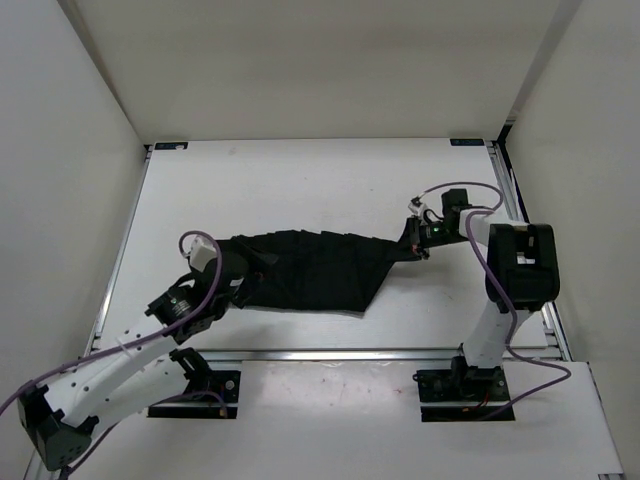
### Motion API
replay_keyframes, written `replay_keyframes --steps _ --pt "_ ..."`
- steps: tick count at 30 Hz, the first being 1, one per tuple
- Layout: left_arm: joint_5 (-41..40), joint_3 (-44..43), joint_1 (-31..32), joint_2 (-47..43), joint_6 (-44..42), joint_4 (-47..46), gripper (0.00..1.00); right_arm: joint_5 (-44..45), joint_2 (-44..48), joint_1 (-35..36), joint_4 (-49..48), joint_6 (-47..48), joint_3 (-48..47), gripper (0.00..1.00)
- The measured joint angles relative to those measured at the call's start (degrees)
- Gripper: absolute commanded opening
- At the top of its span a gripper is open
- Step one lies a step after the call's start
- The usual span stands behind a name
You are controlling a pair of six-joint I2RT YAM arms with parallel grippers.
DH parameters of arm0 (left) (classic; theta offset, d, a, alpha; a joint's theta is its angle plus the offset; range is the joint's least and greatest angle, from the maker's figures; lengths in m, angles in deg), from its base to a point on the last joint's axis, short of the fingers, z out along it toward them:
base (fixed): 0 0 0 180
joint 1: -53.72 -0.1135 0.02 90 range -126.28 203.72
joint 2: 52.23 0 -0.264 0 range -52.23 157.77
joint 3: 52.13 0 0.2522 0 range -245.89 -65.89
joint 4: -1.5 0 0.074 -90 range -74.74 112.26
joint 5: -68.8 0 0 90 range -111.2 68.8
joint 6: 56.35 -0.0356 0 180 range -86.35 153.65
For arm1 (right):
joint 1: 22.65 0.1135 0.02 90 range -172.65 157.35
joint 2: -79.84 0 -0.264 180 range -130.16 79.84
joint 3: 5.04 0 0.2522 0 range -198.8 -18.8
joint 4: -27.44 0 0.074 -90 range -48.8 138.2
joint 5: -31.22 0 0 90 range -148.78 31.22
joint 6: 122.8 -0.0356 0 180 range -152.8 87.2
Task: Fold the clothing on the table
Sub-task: Fold the skirt
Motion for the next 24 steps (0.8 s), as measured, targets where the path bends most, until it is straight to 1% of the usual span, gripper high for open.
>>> replay_keyframes --steps 5,9,14,19,20,21,24 --pt "2.82 1.77 -6.84 -4.35 -3.78 0.66 0.99 -1.05 2.19 -3.58 8.04 8.98 -0.79 0.00" --pt "5.81 2.21 -13.14 -6.95 -7.04 1.31 0.99 -1.64 2.45 -7.74 15.87 16.26 -2.27 0.01" --pt "10.80 2.86 -20.52 -10.16 -10.88 2.14 0.99 -3.61 2.43 -11.85 26.18 24.37 -9.14 0.00" --pt "16.13 4.26 -26.95 -12.83 -14.71 3.17 0.98 -7.63 1.79 -10.14 34.29 29.03 -19.80 0.00" --pt "17.49 4.46 -28.26 -13.11 -15.54 3.34 0.98 -8.46 1.62 -9.46 35.34 29.09 -21.57 0.00" --pt "18.71 4.57 -29.59 -13.29 -16.35 3.45 0.99 -9.42 1.40 -8.59 36.17 29.05 -23.39 0.00" --pt "22.62 4.83 -33.57 -13.27 -19.08 3.26 0.98 -10.40 1.31 -4.72 36.68 27.69 -27.65 0.00"
